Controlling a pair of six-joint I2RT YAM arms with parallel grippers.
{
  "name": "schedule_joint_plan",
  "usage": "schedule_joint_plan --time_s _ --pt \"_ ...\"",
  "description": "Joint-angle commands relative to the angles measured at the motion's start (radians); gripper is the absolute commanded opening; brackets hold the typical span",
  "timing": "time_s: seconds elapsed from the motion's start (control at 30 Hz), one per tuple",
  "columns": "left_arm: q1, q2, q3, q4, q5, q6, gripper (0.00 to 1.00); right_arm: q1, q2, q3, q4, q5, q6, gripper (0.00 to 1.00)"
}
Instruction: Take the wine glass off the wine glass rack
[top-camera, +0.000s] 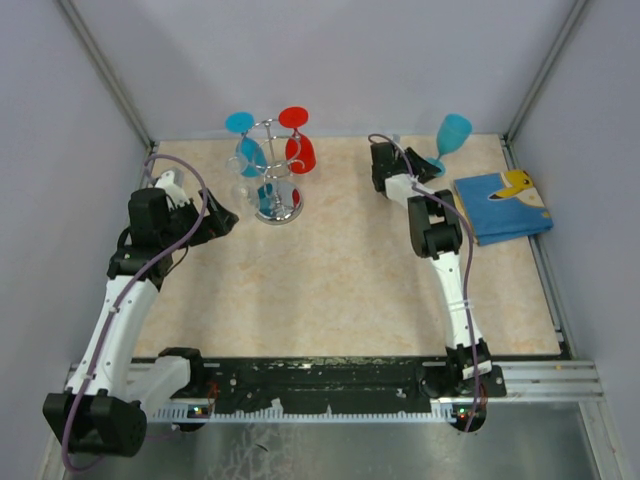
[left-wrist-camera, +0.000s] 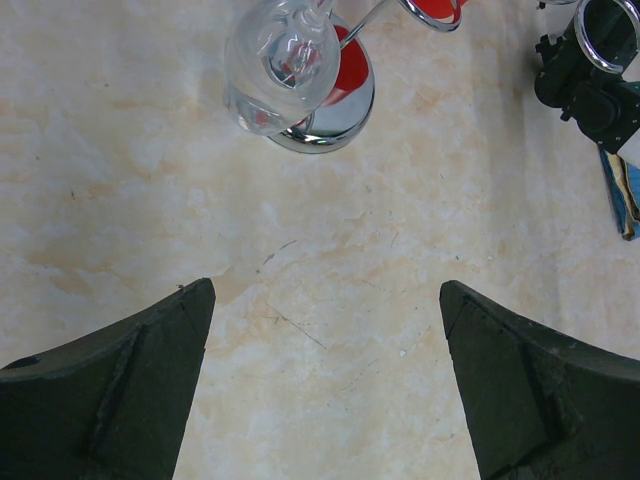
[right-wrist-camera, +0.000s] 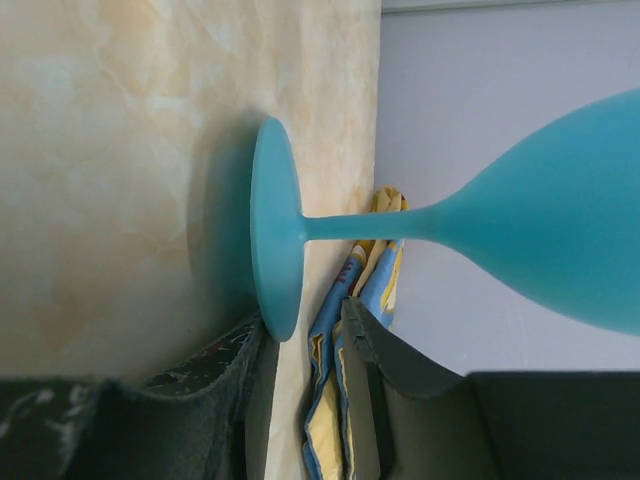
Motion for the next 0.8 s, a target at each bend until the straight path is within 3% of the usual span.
schedule_joint_plan --time_s 0.0,0.33,0.53,0.77 --pt "-0.001 -0.001 -0.006 0.023 0.017 0.011 1.0 0.021 -0.013 0.005 -0.101 -0.07 0.079 0.35" --pt "-0.003 0.003 -0.007 0.027 0.022 0.01 1.0 0.066 -0.025 -0.011 -0.177 -0.105 0.163 0.51" --pt "-0.001 0.003 -0.009 0.027 0.024 0.01 1.0 0.08 -0.057 -0.036 -0.236 -0.142 0.232 0.69" --pt "-0.002 0.009 -0.013 0.037 0.038 0.008 1.0 0.105 -0.094 -0.079 -0.268 -0.176 0.282 0.81"
